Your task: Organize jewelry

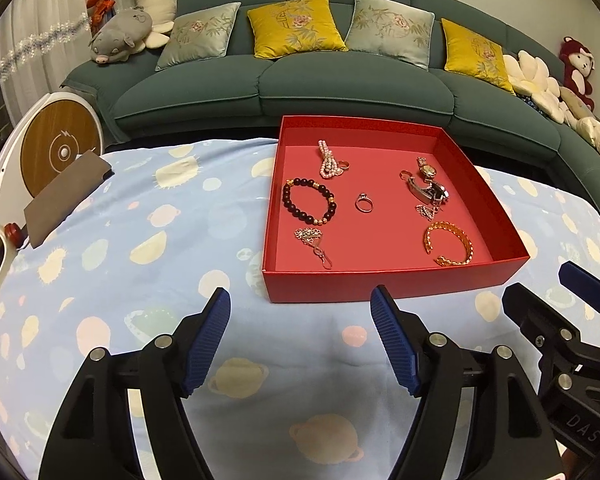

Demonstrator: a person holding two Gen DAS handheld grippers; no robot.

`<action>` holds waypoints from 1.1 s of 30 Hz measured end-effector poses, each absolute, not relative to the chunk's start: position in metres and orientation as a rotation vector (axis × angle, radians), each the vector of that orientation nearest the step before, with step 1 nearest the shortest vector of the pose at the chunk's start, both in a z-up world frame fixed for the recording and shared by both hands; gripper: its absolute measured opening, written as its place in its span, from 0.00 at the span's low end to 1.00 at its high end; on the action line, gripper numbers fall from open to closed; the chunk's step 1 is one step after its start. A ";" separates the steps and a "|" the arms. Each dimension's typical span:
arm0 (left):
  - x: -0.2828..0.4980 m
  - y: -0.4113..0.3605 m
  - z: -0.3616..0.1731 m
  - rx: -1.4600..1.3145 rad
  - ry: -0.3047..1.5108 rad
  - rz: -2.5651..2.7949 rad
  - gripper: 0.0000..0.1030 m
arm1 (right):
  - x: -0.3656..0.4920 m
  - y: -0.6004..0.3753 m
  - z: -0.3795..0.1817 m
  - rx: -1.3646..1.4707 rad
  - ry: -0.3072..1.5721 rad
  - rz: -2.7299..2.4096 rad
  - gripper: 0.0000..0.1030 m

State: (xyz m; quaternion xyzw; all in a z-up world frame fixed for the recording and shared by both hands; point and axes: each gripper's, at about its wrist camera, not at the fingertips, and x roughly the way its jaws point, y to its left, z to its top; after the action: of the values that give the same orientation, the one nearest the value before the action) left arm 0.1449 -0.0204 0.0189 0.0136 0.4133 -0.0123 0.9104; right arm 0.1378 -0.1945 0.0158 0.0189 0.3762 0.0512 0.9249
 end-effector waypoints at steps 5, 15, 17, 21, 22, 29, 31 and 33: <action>0.143 -0.022 0.017 0.030 0.848 -0.021 0.68 | 0.137 -0.191 0.016 0.025 0.773 0.099 0.77; 0.141 -0.022 0.016 0.021 0.838 -0.001 0.68 | 0.136 -0.192 0.016 0.038 0.780 0.090 0.79; 0.140 -0.022 0.018 0.028 0.830 0.005 0.68 | 0.136 -0.192 0.017 0.033 0.778 0.087 0.79; 0.139 -0.022 0.019 0.030 0.816 0.014 0.68 | 0.135 -0.191 0.017 0.031 0.774 0.085 0.80; 0.139 -0.022 0.019 0.032 0.811 0.017 0.68 | 0.135 -0.191 0.017 0.031 0.773 0.085 0.80; 0.137 -0.021 0.022 0.049 0.783 0.034 0.69 | 0.134 -0.191 0.018 0.029 0.767 0.079 0.81; 0.138 -0.020 0.022 0.046 0.788 0.035 0.70 | 0.134 -0.191 0.019 0.026 0.766 0.077 0.81; 0.139 -0.019 0.022 0.039 0.794 0.035 0.71 | 0.133 -0.191 0.019 0.025 0.764 0.075 0.81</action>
State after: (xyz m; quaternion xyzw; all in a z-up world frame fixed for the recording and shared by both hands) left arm 0.1385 -0.0193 0.0216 0.0190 0.3866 0.0171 0.9219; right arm 0.1332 -0.1905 0.0191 0.0123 0.3726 0.0366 0.9272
